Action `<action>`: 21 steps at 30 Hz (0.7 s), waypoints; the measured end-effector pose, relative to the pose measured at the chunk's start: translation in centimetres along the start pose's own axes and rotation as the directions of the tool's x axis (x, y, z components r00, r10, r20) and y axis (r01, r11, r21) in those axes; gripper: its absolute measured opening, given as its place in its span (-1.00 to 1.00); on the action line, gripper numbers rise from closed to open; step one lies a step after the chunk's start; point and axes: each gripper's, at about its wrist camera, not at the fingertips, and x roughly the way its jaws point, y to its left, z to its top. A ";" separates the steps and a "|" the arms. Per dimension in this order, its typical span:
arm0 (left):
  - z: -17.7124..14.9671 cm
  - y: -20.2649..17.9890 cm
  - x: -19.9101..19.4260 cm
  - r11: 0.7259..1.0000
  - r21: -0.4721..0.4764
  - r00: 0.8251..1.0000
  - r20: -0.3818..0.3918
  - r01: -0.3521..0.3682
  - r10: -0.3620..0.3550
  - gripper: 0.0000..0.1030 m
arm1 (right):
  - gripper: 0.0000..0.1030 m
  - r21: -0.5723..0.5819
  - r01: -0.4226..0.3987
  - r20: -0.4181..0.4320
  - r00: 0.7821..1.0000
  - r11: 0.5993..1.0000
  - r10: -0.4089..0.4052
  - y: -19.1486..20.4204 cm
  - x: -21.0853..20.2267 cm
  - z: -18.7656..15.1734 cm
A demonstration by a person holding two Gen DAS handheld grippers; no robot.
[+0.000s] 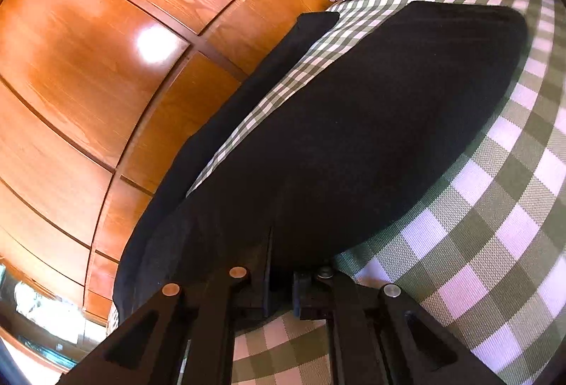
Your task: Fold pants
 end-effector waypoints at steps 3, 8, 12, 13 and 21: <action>0.9 0.6 0.8 0.999 -0.037 1.000 0.003 0.009 -0.008 0.43 | -0.87 -0.005 -0.001 0.004 1.000 1.000 0.001 0.0 0.0 -0.1; 2.1 0.4 3.0 1.000 -0.025 0.999 -0.040 0.010 -0.011 0.03 | -0.87 -0.008 -0.002 0.008 1.000 1.000 0.002 0.0 0.1 -0.2; 2.5 1.1 4.3 1.000 -0.026 0.997 -0.071 -0.015 0.013 -0.64 | -0.87 -0.026 0.006 0.006 1.000 1.000 -0.006 0.1 0.2 -0.2; 2.5 1.3 4.4 0.999 -0.035 0.997 -0.074 -0.009 0.007 -0.67 | -0.87 -0.028 0.008 0.007 1.000 1.000 -0.008 0.2 0.3 -0.2; 2.4 0.6 1.4 1.000 0.016 1.000 -0.025 0.001 -0.001 -0.86 | -0.85 -0.075 0.064 0.008 0.998 0.995 -0.063 1.1 0.1 -0.1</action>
